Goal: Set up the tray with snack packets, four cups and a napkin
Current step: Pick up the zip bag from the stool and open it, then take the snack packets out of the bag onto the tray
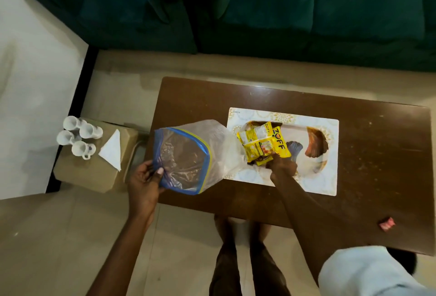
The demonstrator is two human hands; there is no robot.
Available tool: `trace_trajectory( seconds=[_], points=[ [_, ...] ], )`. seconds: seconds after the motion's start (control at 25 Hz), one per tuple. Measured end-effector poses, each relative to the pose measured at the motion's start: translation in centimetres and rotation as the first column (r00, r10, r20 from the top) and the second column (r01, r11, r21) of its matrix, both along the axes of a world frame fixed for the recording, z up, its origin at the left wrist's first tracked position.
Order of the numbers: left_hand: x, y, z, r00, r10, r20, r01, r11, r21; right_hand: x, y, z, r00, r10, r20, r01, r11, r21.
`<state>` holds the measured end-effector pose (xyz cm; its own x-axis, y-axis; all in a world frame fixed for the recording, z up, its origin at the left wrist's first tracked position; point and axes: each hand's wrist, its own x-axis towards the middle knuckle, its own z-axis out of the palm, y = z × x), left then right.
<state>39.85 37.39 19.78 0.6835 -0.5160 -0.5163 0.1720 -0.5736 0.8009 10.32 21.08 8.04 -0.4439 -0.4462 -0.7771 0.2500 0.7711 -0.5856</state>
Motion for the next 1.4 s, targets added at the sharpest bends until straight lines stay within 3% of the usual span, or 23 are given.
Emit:
trace_trajectory(
  seconds=[0.08,0.12,0.16,0.2,0.28,0.36,0.44,0.52,0.56,0.72,0.8,0.88,1.0,1.08,1.24,1.4],
  points=[
    [-0.2,-0.9,1.8,0.998,-0.061,0.026,0.061,0.998,-0.005,0.3,-0.9,2.9,0.991,0.094,-0.098,-0.101,0.992,-0.076],
    [-0.2,-1.4,3.0,0.994,-0.097,0.043,0.097,0.995,-0.007,1.0,-1.6,5.0,0.969,0.226,-0.102,-0.242,0.953,-0.185],
    [-0.2,-2.0,4.3,0.989,-0.135,0.057,0.135,0.991,-0.009,1.8,-2.4,7.5,0.901,0.421,-0.106,-0.433,0.852,-0.294],
    [-0.1,-2.5,5.7,0.982,-0.175,0.065,0.177,0.984,-0.016,2.8,-3.1,10.2,0.767,0.630,-0.125,-0.621,0.676,-0.397],
    [0.1,-3.3,9.3,0.965,-0.257,0.053,0.260,0.963,-0.063,4.4,-3.9,16.0,0.356,0.903,-0.239,-0.844,0.201,-0.498],
    [0.3,-3.8,12.8,0.935,-0.351,0.050,0.354,0.928,-0.118,5.0,-4.4,21.0,0.029,0.916,-0.401,-0.873,-0.172,-0.456],
    [0.6,-3.7,16.1,0.898,-0.438,0.045,0.439,0.883,-0.166,4.8,-4.3,25.3,-0.151,0.889,-0.433,-0.837,-0.348,-0.422],
    [0.9,-3.4,19.6,0.873,-0.486,0.046,0.483,0.846,-0.225,4.2,-3.3,29.1,-0.258,0.873,-0.414,-0.820,-0.425,-0.383],
    [1.1,-3.2,21.2,0.861,-0.505,0.058,0.502,0.827,-0.253,4.0,-2.6,30.7,-0.268,0.869,-0.415,-0.825,-0.430,-0.367],
    [2.3,-3.2,26.5,0.837,-0.533,0.125,0.543,0.781,-0.308,4.1,0.1,34.5,-0.093,0.904,-0.418,-0.808,-0.314,-0.499],
    [3.5,-3.1,28.9,0.836,-0.539,0.103,0.537,0.766,-0.352,4.4,1.4,36.3,0.006,0.937,-0.349,-0.766,-0.220,-0.604],
    [4.9,-3.1,30.9,0.834,-0.552,-0.015,0.482,0.741,-0.467,4.5,2.0,38.3,0.132,0.954,-0.268,-0.703,-0.100,-0.704],
    [6.8,-2.4,32.2,0.793,-0.480,-0.376,0.102,0.713,-0.694,4.4,2.0,41.4,0.371,0.895,-0.247,-0.586,0.019,-0.810],
    [6.0,-1.7,31.0,0.746,-0.459,-0.483,-0.039,0.694,-0.719,3.9,1.8,42.7,0.501,0.837,-0.221,-0.502,0.073,-0.861],
    [-0.6,-1.1,26.6,0.812,-0.460,-0.359,0.105,0.720,-0.685,2.4,2.4,43.3,0.730,0.642,-0.236,-0.400,0.120,-0.909],
    [-6.0,-2.4,26.6,0.879,-0.450,-0.156,0.259,0.726,-0.637,1.2,3.6,42.1,0.801,0.560,-0.210,-0.373,0.194,-0.907]
  ],
)
